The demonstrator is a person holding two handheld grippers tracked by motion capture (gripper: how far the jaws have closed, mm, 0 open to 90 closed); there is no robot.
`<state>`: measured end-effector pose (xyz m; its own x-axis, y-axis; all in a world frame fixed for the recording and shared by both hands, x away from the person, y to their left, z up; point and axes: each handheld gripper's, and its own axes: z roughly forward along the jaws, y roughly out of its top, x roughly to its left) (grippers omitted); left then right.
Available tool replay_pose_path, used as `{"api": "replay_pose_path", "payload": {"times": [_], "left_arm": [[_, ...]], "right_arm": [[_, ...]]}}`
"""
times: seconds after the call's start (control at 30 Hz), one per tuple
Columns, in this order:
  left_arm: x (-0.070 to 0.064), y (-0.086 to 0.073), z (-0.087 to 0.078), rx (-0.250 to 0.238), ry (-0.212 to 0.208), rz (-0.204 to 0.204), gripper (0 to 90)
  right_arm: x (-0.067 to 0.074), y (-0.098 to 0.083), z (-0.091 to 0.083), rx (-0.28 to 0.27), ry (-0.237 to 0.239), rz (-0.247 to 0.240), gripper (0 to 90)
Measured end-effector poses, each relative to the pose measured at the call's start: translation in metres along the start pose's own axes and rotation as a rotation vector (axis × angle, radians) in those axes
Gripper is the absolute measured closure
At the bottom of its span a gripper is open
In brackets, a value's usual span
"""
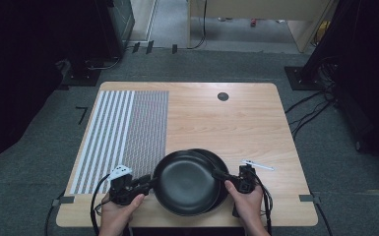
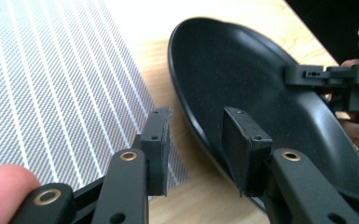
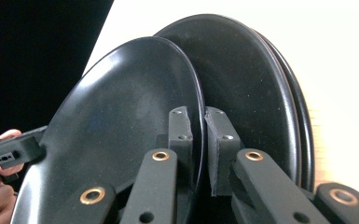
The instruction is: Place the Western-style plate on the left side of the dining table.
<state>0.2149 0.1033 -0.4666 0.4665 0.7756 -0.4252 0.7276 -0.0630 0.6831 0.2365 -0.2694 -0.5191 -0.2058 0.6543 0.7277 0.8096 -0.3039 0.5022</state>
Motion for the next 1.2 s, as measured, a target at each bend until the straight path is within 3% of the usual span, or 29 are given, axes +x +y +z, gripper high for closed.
{"api": "replay_pose_path", "payload": {"times": [0.27,0.4,0.57,0.73,0.83,1.2], "left_arm": [[-0.001,-0.001,0.002,0.038,-0.044,-0.013,67.1],[-0.002,-0.003,0.006,0.051,-0.044,-0.022,67.1],[-0.002,-0.004,0.008,0.047,-0.038,-0.026,68.4],[-0.003,-0.006,0.009,0.038,-0.067,-0.051,71.8],[-0.001,-0.008,0.012,0.043,-0.086,-0.093,72.8],[0.004,-0.003,0.004,0.012,-0.085,-0.121,74.2]], "right_arm": [[0.002,-0.003,-0.002,-0.012,-0.016,0.009,82.7],[0.004,-0.003,-0.005,-0.029,-0.013,0.005,83.3],[0.009,-0.003,-0.009,-0.049,-0.012,-0.017,83.7],[0.008,-0.002,-0.013,-0.085,0.022,0.042,85.8],[0.01,-0.002,-0.016,-0.103,0.003,0.04,85.8],[0.02,0.001,-0.012,-0.116,-0.001,0.034,85.6]]}}
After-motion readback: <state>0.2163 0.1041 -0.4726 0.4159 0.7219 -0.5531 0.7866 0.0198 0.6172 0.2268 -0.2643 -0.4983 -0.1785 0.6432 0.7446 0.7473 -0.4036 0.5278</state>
